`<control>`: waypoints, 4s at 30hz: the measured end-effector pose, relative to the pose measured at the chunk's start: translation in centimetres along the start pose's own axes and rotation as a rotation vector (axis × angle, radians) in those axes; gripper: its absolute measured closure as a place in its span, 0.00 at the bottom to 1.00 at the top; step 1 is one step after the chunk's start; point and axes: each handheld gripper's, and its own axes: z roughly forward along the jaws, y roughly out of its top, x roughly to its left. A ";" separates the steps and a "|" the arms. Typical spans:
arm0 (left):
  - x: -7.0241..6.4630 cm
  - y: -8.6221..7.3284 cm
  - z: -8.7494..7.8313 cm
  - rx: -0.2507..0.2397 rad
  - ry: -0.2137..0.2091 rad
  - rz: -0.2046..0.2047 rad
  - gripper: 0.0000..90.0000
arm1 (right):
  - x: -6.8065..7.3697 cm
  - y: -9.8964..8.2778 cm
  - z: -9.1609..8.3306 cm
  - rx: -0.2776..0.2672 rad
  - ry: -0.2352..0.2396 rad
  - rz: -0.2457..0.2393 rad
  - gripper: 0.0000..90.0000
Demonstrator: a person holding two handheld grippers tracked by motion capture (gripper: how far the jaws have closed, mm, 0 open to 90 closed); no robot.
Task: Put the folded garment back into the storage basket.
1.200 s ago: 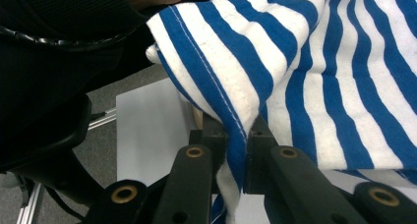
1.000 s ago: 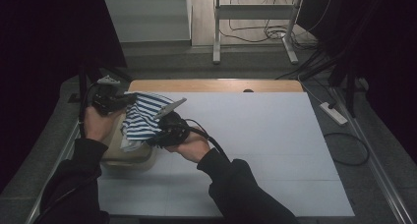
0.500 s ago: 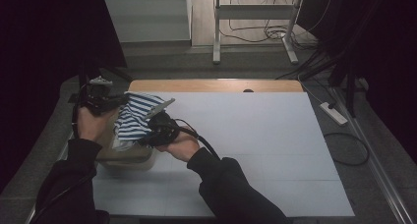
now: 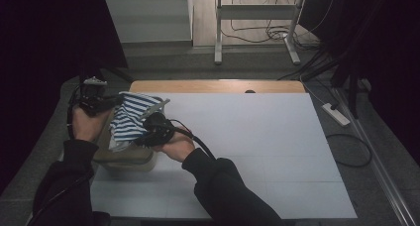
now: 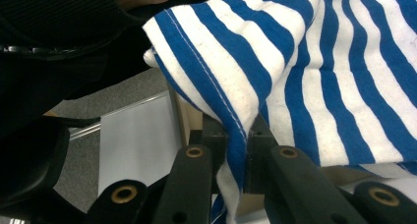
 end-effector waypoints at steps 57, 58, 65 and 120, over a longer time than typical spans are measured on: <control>2.1 -2.7 4.3 0.132 0.061 -0.036 0.91 | -1.5 -1.9 5.2 0.078 -0.049 0.041 0.93; 2.1 -2.7 4.4 0.135 0.062 -0.035 0.91 | -1.5 -1.9 5.3 0.081 -0.051 0.043 0.93; 1.9 -2.6 4.9 0.160 0.080 -0.027 0.91 | -1.6 -2.1 5.6 0.092 -0.061 0.045 0.92; 0.2 -3.7 1.9 0.062 -0.006 -0.116 0.19 | -1.0 -1.7 1.9 0.048 -0.110 -0.004 0.14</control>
